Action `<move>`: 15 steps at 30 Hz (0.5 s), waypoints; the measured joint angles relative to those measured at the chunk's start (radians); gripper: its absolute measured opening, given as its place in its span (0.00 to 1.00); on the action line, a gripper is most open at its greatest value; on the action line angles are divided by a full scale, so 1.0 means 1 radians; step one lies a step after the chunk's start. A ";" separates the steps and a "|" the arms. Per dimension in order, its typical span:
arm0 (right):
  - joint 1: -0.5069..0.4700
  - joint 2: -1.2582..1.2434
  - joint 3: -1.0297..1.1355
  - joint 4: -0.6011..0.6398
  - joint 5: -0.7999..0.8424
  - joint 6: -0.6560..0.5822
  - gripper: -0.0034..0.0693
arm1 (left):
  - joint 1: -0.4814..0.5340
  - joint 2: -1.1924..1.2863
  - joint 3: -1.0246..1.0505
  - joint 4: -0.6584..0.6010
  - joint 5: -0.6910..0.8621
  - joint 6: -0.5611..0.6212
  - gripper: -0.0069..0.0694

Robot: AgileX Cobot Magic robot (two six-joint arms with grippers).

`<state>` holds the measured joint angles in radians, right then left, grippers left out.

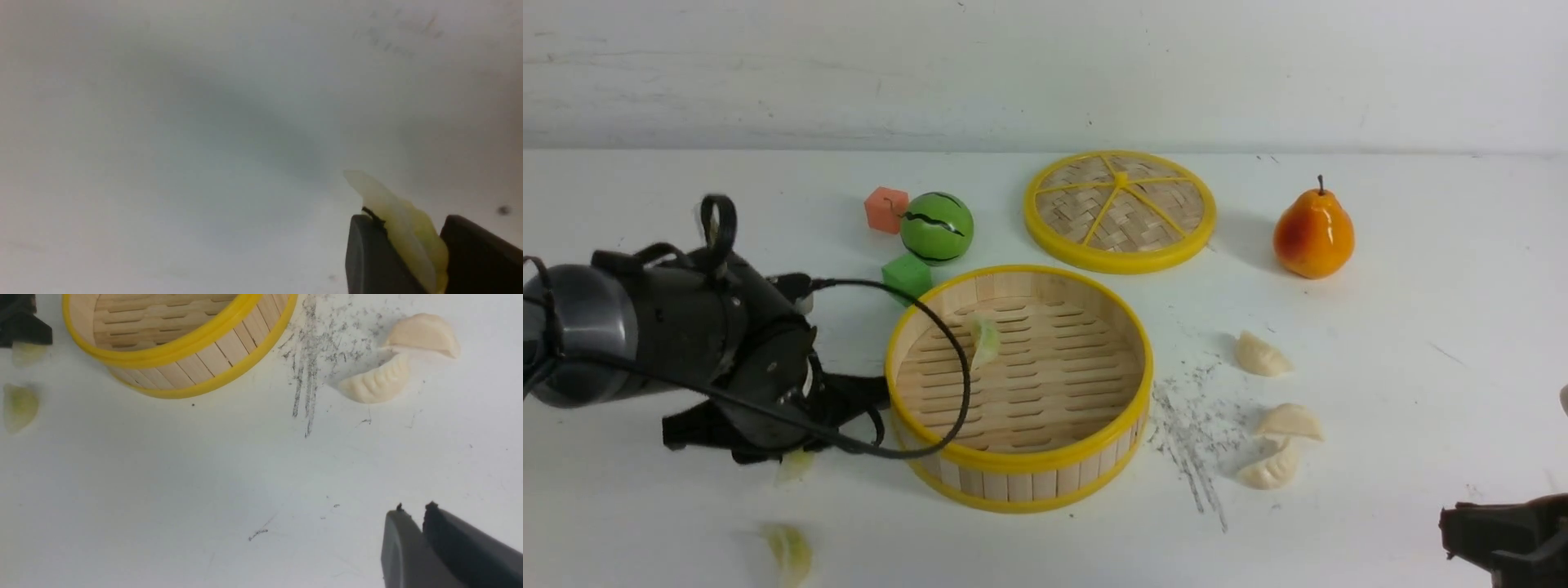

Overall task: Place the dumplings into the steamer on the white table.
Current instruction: 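Reach for and grasp a dumpling on the table with the left gripper, then place the dumpling into the bamboo steamer basket with the left gripper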

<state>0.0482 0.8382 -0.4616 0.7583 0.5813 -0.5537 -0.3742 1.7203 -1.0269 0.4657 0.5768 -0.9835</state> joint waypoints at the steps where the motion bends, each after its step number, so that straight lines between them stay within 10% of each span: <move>1: 0.000 0.000 0.000 0.000 0.000 0.000 0.16 | 0.000 -0.018 -0.023 -0.004 0.013 0.023 0.35; 15: 0.000 0.000 0.001 0.000 -0.009 -0.003 0.17 | -0.187 0.094 -0.447 -0.309 -0.061 0.405 0.35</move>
<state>0.0482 0.8382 -0.4607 0.7585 0.5727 -0.5569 -0.5612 1.8148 -1.4741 0.1568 0.5153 -0.5786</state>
